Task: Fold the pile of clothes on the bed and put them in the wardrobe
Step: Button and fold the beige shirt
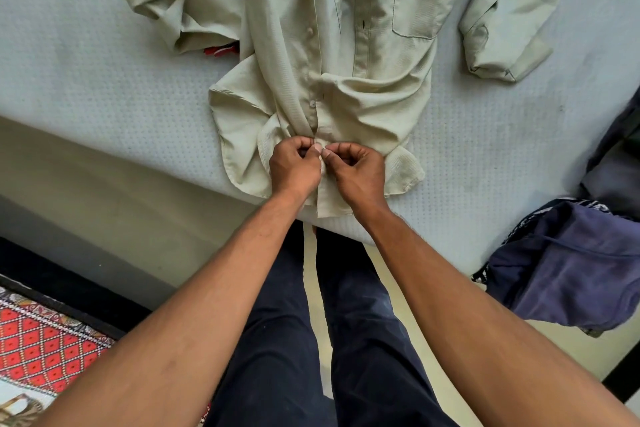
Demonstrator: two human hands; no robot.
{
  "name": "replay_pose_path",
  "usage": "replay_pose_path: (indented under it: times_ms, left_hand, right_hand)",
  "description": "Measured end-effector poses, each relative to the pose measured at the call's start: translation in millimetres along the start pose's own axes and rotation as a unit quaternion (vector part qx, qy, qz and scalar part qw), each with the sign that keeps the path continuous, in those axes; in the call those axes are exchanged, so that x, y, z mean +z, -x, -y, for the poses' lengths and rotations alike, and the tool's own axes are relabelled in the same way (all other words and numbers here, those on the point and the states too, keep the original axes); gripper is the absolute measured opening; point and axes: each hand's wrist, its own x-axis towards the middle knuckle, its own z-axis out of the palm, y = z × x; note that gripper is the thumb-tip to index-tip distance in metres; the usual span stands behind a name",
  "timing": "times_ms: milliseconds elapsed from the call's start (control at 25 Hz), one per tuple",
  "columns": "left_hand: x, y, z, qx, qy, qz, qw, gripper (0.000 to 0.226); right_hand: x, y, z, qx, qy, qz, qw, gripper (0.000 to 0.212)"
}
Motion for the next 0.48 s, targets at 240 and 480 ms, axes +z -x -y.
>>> replay_pose_path:
  times_ms: [240, 480]
  left_hand:
    - [2, 5, 5, 0.001, 0.076, -0.03, 0.997, 0.006]
    - [1, 15, 22, -0.027, 0.183, -0.027, 0.982, 0.011]
  right_hand:
    - [-9, 0, 5, 0.003, -0.015, 0.05, 0.999, 0.014]
    - [-2, -3, 0, 0.011, 0.008, 0.051, 0.999, 0.006]
